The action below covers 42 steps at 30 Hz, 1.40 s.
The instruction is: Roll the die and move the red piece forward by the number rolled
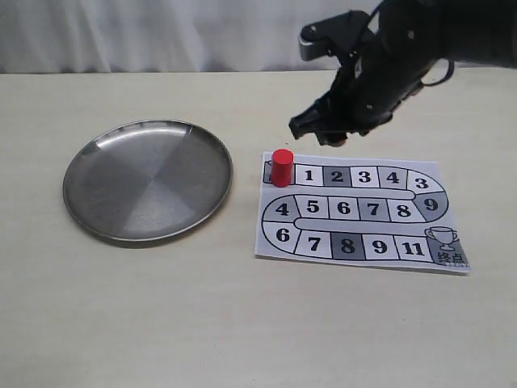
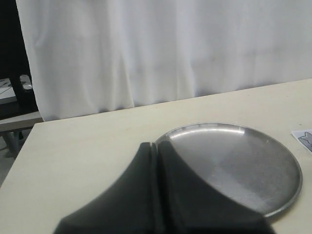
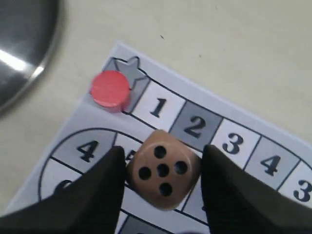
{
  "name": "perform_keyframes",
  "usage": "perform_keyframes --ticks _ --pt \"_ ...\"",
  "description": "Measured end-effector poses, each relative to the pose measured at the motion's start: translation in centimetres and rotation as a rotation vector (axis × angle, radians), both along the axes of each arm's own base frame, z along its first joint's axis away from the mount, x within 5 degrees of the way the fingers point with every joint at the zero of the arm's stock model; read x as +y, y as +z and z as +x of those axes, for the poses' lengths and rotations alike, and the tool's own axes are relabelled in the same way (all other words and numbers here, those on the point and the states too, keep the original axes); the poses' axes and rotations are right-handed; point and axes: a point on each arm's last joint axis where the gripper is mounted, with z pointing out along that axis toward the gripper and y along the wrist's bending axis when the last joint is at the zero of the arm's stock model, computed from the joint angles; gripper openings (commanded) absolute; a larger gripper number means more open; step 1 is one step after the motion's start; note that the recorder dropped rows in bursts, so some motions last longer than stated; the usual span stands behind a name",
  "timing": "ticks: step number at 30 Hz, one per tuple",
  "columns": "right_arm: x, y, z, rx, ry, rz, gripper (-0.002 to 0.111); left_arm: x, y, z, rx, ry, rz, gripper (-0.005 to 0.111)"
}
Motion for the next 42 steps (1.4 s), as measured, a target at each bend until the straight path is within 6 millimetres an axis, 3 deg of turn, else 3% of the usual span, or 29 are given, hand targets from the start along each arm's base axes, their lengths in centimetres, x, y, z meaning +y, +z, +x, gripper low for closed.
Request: perform_keyframes --ticks 3,7,17,22,26,29,32,37,42 --pt "-1.6 -2.1 0.2 0.012 -0.041 0.005 0.005 0.0 0.0 0.0 0.000 0.000 0.000 0.000" --pt "-1.9 -4.0 0.6 0.030 -0.050 0.004 0.008 0.0 0.0 0.0 0.000 0.000 0.000 0.000" --pt "-1.6 -8.3 1.6 0.072 -0.026 -0.029 0.064 0.0 0.0 0.0 0.000 0.000 0.000 0.000" --pt "-1.5 -8.0 1.7 0.053 -0.019 -0.027 0.084 0.0 0.0 0.0 0.000 0.000 0.000 0.000" --pt "-1.6 -6.6 1.7 0.017 -0.017 -0.018 0.082 0.0 0.0 0.0 0.000 0.000 0.000 0.000" --pt "-1.6 -4.9 1.6 -0.026 -0.016 -0.003 0.071 0.0 0.0 0.0 0.000 0.000 0.000 0.000" --pt "-1.7 -3.2 1.3 -0.066 -0.016 0.012 0.050 0.0 0.0 0.0 0.000 0.000 0.000 0.000" --pt "-2.0 -0.1 0.5 -0.140 -0.017 0.040 0.004 0.0 0.0 0.0 0.000 0.000 0.000 0.000" --pt "-2.9 2.2 -1.4 -0.191 -0.018 0.055 0.004 0.0 0.0 0.0 0.000 0.000 0.000 0.000"
